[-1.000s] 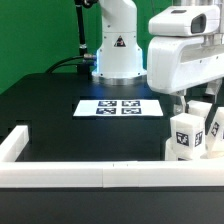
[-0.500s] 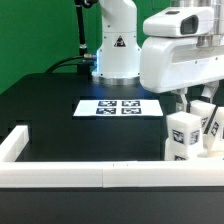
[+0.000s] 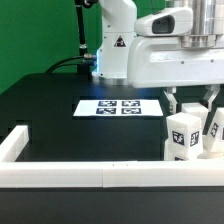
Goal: Assemble stool
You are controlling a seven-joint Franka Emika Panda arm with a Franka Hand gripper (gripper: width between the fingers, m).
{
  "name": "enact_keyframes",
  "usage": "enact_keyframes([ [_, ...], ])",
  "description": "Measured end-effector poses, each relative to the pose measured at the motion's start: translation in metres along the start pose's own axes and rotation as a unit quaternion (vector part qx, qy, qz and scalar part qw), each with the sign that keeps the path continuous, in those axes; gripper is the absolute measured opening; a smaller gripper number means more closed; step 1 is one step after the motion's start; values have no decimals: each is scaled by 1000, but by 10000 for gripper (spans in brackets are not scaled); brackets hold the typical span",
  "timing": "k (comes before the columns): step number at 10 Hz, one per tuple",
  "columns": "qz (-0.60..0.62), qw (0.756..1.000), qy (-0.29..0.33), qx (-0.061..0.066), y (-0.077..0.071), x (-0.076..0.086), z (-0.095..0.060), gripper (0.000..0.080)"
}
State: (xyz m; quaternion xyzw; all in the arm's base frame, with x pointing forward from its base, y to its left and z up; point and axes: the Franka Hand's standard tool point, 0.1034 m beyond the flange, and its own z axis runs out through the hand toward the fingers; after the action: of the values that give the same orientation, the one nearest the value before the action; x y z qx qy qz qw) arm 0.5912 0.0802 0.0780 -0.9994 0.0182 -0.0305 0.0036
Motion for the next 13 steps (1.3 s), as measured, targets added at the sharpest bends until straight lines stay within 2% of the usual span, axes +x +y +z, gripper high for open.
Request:
enact_keyframes([
  [2, 121, 993, -1, 2, 1, 0, 0, 337],
  [3, 221, 975, -8, 10, -1, -2, 0, 337],
  [4, 324, 945, -20, 26, -6, -4, 0, 337],
  [5, 372, 928, -22, 32, -8, -4, 0, 337],
  [9, 456, 889, -22, 32, -12, -5, 1, 337],
  [10, 489, 871, -23, 31, -12, -5, 1, 338],
  [11, 558, 828, -28, 36, -14, -5, 0, 338],
  [13, 706, 705, -40, 54, -23, -3, -1, 338],
])
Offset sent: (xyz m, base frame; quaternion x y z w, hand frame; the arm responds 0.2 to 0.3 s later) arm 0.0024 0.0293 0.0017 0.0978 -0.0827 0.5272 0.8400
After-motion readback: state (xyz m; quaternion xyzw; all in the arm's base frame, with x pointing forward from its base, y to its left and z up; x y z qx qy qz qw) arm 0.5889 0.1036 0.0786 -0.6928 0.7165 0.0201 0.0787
